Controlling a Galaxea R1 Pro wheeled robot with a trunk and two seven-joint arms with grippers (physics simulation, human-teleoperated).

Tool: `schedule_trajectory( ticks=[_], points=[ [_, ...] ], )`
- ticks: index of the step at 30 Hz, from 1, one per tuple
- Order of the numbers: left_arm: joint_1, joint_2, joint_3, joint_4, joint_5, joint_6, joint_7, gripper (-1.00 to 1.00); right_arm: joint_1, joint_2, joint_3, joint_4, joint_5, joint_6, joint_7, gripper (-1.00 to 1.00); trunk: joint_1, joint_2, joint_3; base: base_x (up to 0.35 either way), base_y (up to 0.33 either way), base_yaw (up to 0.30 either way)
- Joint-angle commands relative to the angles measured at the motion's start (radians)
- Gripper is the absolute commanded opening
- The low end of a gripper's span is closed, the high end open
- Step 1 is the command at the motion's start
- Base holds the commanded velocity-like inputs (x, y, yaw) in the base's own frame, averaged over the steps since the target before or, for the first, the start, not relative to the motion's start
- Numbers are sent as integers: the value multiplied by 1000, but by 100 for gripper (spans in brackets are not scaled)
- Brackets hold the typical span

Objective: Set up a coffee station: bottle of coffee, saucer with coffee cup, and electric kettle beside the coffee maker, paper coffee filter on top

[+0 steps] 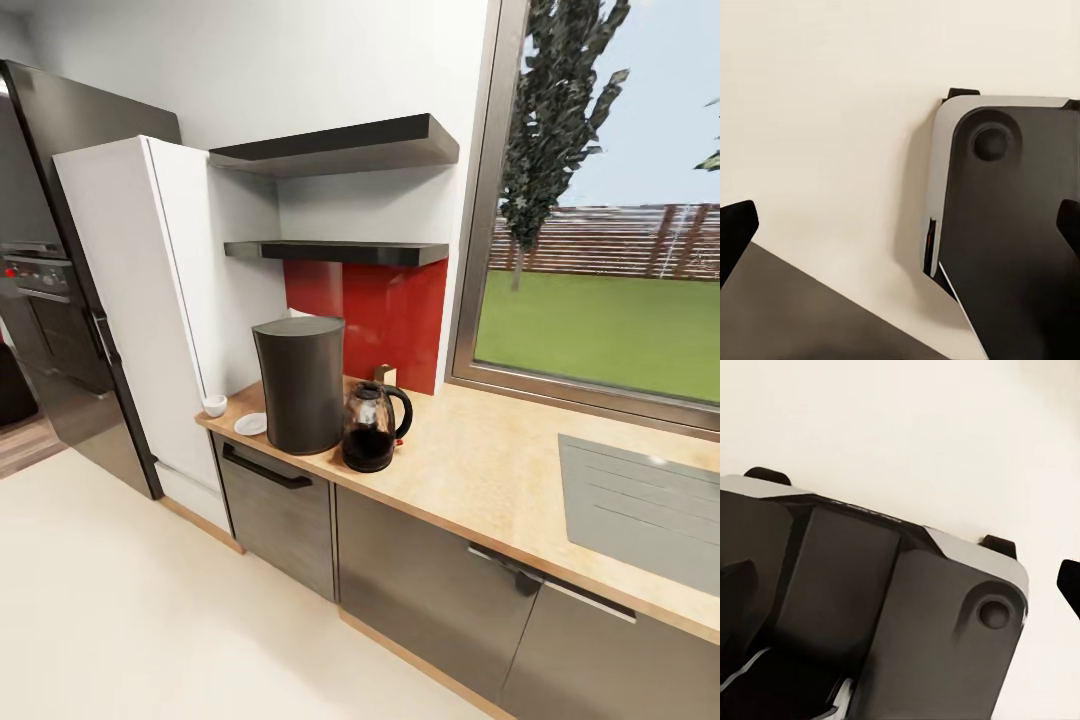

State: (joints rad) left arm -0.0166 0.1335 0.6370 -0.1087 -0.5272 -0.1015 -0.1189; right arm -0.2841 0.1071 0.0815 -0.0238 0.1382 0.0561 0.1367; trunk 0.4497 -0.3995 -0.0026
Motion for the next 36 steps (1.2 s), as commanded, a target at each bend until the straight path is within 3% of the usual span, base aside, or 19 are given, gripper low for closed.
schedule_trajectory(
  ticks=[1, 9, 13, 16, 36],
  points=[
    [0, 0, 9, 0, -8, -3, -4, 100, 0, -1, 0, -2, 4, 6, 2, 100, 0, -1, 0, 0, 0, 0],
    [-1, 0, 10, -1, -6, -2, -4, 100, 0, -10, -20, -2, 3, 6, -38, 100, 0, -1, 0, 0, 0, 0],
    [-1, 0, 15, -2, -4, -1, -3, 100, 0, -8, -153, -2, -37, 7, -103, 100, 0, -1, 0, 0, 0, 0],
    [-1, 0, 16, -2, -3, -1, -3, 100, 0, -4, -198, -2, -55, 7, -116, 100, 0, -1, 0, 0, 7, 0],
    [-3, 0, 15, -5, -4, -4, -4, 100, 0, -4, -213, -1, -57, 7, -119, 100, 0, -1, 0, 106, 271, 0]
  ],
)
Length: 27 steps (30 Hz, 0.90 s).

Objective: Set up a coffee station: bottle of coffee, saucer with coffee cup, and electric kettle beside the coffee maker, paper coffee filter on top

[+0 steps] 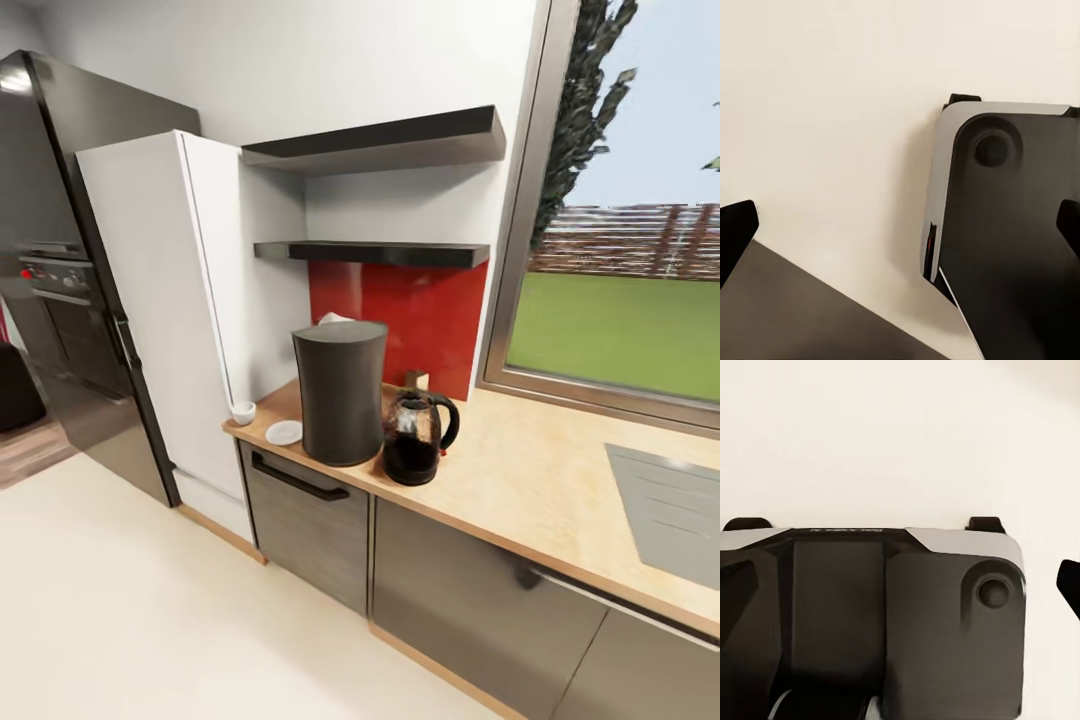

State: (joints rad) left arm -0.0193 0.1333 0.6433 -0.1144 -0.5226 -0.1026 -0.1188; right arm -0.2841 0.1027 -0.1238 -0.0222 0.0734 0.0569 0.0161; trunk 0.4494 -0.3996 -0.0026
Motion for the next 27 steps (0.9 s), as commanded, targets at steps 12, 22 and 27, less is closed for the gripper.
schedule_trajectory(
  ticks=[12, 22, 27],
  points=[
    [-1, 0, 9, 1, -8, -3, -4, 100, 2, -12, -10, -2, 6, 6, 2, 100, 1, -1, 0, 170, 290, 0],
    [-1, 0, 9, 1, -10, -3, -4, 100, 2, -15, -10, -2, 6, 6, 6, 100, 1, -1, 0, 167, 290, -21],
    [-1, 0, 9, 1, -9, -3, -4, 100, 2, -15, -10, -2, 6, 6, 7, 100, 1, -1, 0, 159, 292, -164]
  ],
)
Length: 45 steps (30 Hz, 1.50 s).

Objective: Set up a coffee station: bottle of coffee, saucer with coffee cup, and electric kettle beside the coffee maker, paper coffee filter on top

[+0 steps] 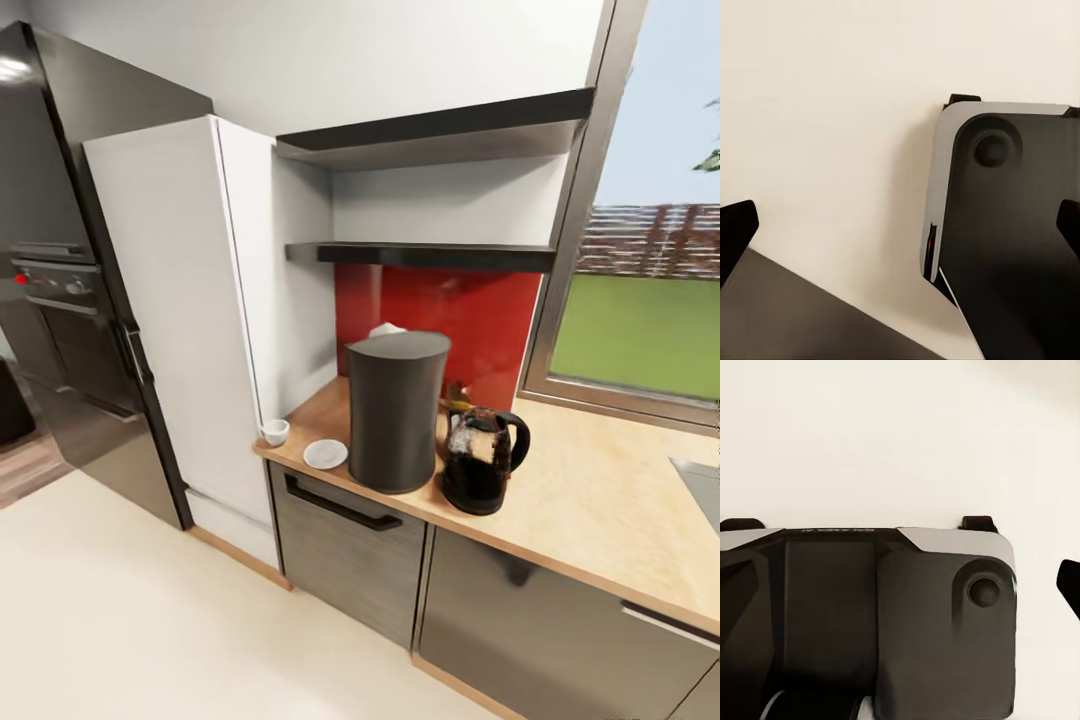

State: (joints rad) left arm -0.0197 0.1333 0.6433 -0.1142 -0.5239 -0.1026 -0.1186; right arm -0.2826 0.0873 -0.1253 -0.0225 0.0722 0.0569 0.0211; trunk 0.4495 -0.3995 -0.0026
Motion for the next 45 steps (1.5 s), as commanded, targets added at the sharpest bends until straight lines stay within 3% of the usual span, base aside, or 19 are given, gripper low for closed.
schedule_trajectory(
  ticks=[1, 10, 38, 45],
  points=[
    [0, 0, 9, 1, -8, -3, -4, 100, 0, 0, -8, -2, 8, 6, 2, 100, 1, -1, 0, 135, 299, -200],
    [0, 0, 8, 1, -8, -3, -4, 100, 0, 2, -7, -2, 8, 6, 2, 100, 1, -1, 0, 130, 302, -185],
    [0, -1, 9, 1, -8, -3, -4, 100, 0, 4, -9, -4, 2, 6, -2, 100, 1, -1, 0, 185, 287, -7],
    [-1, -1, 9, 1, -8, -3, -4, 100, 0, 3, -8, -4, 1, 6, 2, 100, 1, -1, 0, 145, 291, -195]
  ],
)
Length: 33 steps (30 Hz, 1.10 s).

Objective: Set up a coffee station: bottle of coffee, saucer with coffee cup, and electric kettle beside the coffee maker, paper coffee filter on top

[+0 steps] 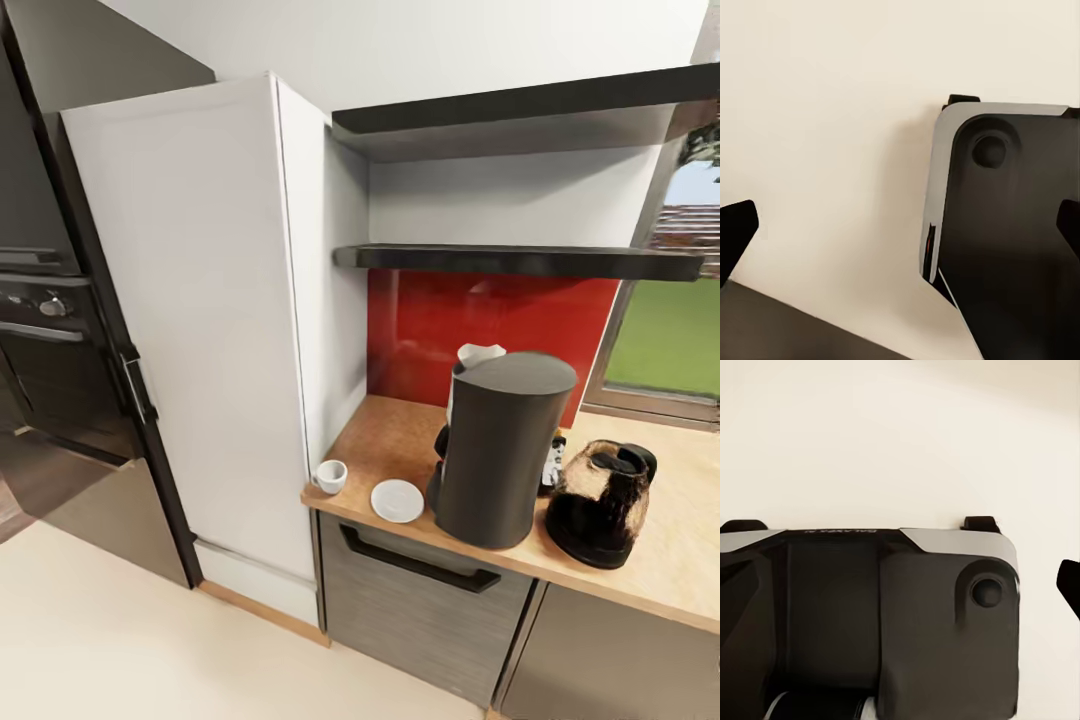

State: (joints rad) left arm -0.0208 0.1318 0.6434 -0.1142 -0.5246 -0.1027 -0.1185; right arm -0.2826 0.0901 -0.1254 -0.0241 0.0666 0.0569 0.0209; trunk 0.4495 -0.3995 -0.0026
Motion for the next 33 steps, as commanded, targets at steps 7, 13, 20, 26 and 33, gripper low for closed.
schedule_trajectory(
  ticks=[7, 13, 20, 26, 33],
  points=[
    [0, 0, 9, 1, -8, -3, -4, 100, 0, 0, -8, -2, 7, 6, 2, 100, 1, -1, 0, 46, 291, -262],
    [0, 0, 9, 1, -8, -3, -4, 100, 0, 0, -8, -2, 7, 6, 2, 100, 1, -1, 0, 2, 209, -265],
    [1, 0, 9, 2, -8, -3, -4, 100, 0, 0, -8, -2, 7, 6, 2, 100, 1, -1, 0, 0, 34, -265],
    [1, 1, 9, 2, -8, -3, -4, 100, 0, 0, -8, -2, 7, 6, 1, 100, 1, -1, 0, 0, 2, -265],
    [1, 2, 9, 2, -8, -3, -4, 100, 0, 0, -8, -2, 7, 6, 2, 100, 1, -1, 0, -28, 29, -265]
  ],
)
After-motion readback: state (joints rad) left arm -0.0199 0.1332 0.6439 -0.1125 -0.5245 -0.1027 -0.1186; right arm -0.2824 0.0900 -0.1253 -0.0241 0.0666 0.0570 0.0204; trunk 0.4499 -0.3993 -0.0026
